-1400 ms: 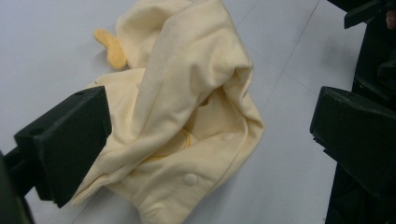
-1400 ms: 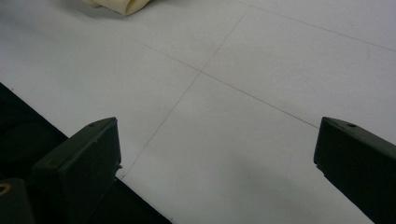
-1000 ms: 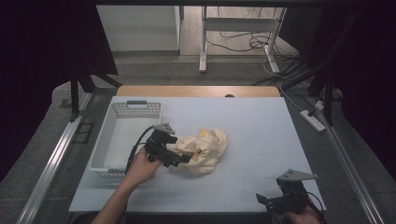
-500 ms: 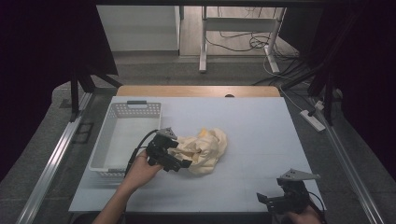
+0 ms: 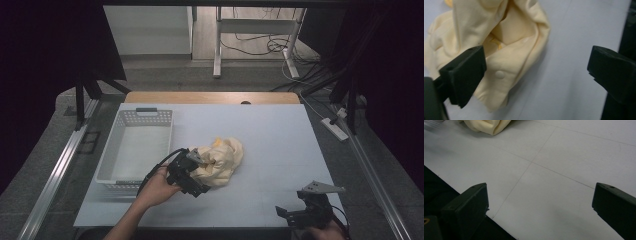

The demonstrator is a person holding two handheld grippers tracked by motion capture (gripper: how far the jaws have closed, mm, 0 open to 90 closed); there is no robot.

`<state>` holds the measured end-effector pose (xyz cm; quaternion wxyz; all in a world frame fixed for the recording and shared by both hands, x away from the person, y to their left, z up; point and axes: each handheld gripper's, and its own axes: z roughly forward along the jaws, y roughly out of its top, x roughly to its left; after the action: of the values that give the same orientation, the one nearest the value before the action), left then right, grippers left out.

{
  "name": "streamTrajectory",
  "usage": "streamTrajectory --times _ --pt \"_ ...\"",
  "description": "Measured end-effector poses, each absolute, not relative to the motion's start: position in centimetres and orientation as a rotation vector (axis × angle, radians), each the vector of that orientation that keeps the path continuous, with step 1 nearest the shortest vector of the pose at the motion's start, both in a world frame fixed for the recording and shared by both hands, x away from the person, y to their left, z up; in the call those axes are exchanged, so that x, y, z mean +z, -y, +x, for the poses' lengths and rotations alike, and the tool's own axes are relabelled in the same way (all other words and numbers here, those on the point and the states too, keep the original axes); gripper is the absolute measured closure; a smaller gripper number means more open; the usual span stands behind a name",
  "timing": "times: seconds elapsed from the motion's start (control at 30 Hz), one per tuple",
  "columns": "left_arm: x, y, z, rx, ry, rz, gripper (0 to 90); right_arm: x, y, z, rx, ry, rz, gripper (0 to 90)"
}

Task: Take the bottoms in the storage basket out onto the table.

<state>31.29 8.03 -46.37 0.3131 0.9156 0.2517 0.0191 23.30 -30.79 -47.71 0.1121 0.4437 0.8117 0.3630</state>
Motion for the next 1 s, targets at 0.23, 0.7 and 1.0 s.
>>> streamTrajectory --times 0.23,0.7,1.0 --pt "-45.4 -9.2 31.0 0.011 -0.696 2.308 0.6 -47.7 30.8 23.3 1.065 -2.383 1.303 1.1" --pt "-45.3 -12.1 30.1 -0.037 -0.781 2.177 0.7 -47.7 30.6 23.2 1.047 -2.386 1.282 1.0" --pt "-45.2 -13.5 29.4 -0.020 -0.809 2.137 0.7 -47.7 30.6 23.2 1.047 -2.386 1.278 1.0"
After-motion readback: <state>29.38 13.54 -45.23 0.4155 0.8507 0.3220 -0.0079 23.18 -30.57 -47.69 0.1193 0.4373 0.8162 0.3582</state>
